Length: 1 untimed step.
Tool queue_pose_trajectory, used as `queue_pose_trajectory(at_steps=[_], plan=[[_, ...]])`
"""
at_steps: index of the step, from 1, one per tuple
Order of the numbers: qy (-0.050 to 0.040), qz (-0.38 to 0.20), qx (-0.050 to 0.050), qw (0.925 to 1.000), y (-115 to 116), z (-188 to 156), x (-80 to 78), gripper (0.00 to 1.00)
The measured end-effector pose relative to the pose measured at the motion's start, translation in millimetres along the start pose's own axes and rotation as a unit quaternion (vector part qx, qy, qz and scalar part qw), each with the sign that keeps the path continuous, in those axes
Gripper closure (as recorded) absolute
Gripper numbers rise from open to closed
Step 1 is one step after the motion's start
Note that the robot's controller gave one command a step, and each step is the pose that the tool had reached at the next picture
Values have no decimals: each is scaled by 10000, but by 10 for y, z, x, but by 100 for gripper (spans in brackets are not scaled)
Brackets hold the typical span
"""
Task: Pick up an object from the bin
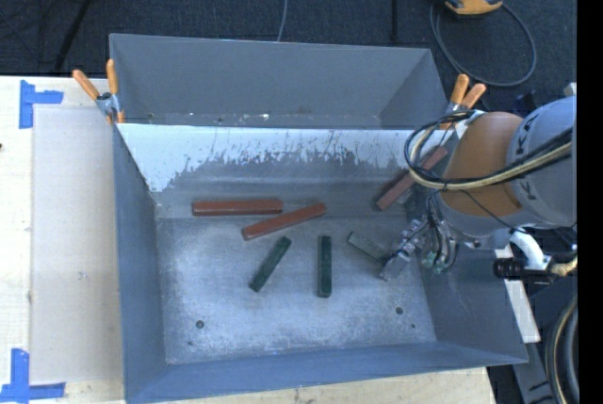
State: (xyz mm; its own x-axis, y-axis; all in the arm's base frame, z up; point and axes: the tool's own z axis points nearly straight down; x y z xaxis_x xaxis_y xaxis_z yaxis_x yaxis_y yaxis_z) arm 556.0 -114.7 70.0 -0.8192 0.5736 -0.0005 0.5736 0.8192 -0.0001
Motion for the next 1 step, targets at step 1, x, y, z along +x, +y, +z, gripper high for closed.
queue_pose_trajectory(at_steps=[1], plan=[[-1, -2, 1, 10000, 0, 0, 0, 100]])
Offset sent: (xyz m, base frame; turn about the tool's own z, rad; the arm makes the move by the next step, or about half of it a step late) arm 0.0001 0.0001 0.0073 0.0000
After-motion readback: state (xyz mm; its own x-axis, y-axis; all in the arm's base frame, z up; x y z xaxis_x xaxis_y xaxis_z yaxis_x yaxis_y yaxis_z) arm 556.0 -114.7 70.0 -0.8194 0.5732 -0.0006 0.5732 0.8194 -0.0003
